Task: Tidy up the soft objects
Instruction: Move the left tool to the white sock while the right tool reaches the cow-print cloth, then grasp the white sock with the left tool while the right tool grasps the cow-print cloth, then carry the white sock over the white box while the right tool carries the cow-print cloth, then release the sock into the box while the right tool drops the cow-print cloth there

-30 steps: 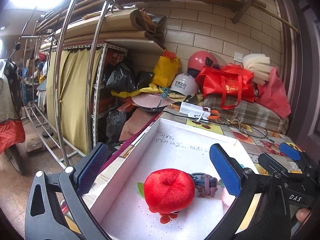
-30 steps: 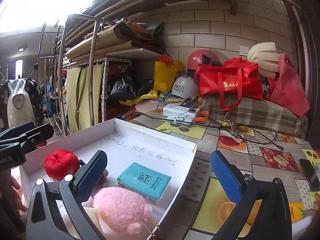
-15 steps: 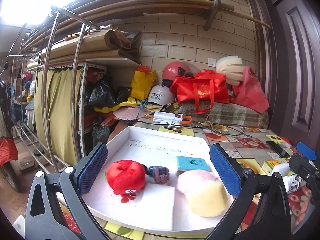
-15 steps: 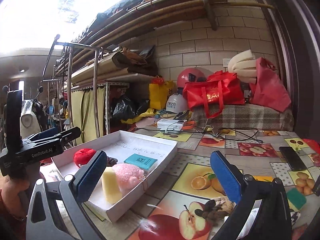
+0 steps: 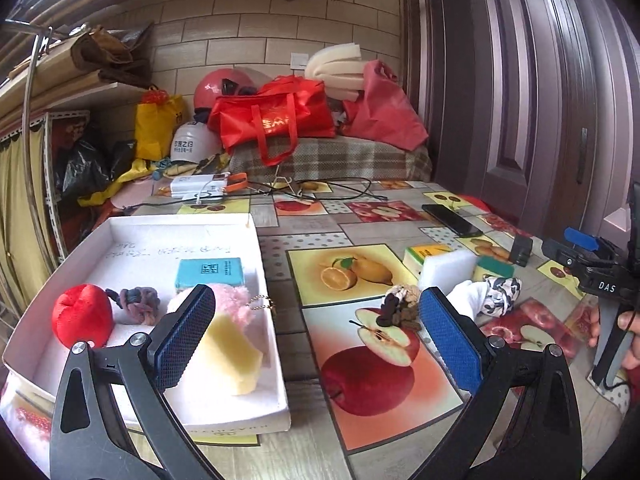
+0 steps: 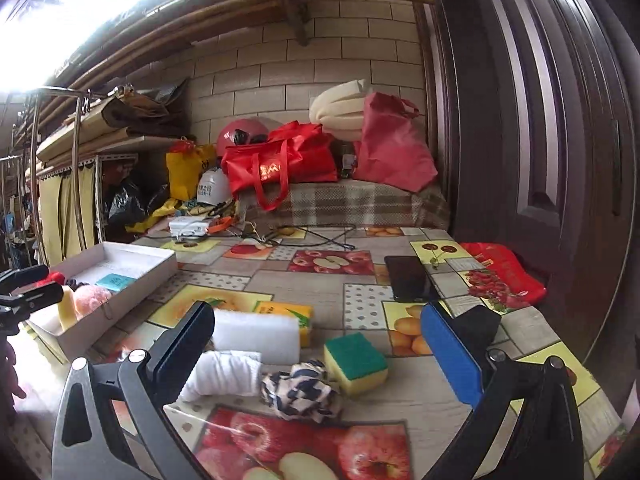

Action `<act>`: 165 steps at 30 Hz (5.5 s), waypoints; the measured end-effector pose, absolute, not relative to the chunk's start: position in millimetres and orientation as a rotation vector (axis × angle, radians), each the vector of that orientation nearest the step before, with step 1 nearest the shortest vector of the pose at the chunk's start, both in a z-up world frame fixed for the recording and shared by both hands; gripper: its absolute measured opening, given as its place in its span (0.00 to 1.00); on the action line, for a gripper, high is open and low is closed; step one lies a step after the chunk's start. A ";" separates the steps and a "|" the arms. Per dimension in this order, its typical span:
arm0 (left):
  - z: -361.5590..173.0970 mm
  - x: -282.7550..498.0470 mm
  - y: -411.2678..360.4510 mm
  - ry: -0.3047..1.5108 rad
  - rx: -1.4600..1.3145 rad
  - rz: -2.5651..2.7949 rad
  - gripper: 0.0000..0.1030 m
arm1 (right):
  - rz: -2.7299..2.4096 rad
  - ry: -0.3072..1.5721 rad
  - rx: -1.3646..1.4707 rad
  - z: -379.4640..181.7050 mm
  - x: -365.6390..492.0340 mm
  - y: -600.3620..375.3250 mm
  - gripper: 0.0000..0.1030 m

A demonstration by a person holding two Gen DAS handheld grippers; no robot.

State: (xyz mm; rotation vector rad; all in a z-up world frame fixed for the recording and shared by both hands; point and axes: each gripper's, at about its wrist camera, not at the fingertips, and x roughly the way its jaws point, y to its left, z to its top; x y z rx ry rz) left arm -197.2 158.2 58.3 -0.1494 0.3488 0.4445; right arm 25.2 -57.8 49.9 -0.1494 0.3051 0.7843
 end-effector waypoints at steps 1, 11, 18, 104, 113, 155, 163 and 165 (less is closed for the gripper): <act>56.8 -192.1 157.0 0.369 -0.151 0.416 1.00 | 0.795 0.372 -0.150 45.3 35.9 -62.3 1.00; 40.3 -119.4 99.0 0.595 0.026 0.178 1.00 | 0.920 0.661 -0.112 21.3 70.5 -61.7 1.00; 34.3 -77.5 81.0 0.645 0.082 0.128 0.90 | 0.990 0.622 -0.342 17.4 49.4 -20.2 0.93; 48.9 -280.2 254.3 0.322 -0.224 0.791 0.39 | 1.362 0.356 -0.286 40.9 -103.7 109.8 0.41; 42.4 -288.2 282.6 0.344 -0.285 0.775 0.39 | 1.436 0.498 -0.374 30.0 -120.3 177.2 0.41; 46.8 -283.4 297.1 0.305 -0.227 1.001 1.00 | 1.315 0.279 -0.280 46.5 -121.0 193.4 1.00; 51.4 -284.4 266.7 0.246 -0.198 0.924 1.00 | 1.199 0.272 -0.229 49.1 -113.2 161.2 1.00; 52.0 -277.1 255.4 0.256 -0.198 0.892 1.00 | 1.182 0.284 -0.212 49.3 -104.2 149.1 1.00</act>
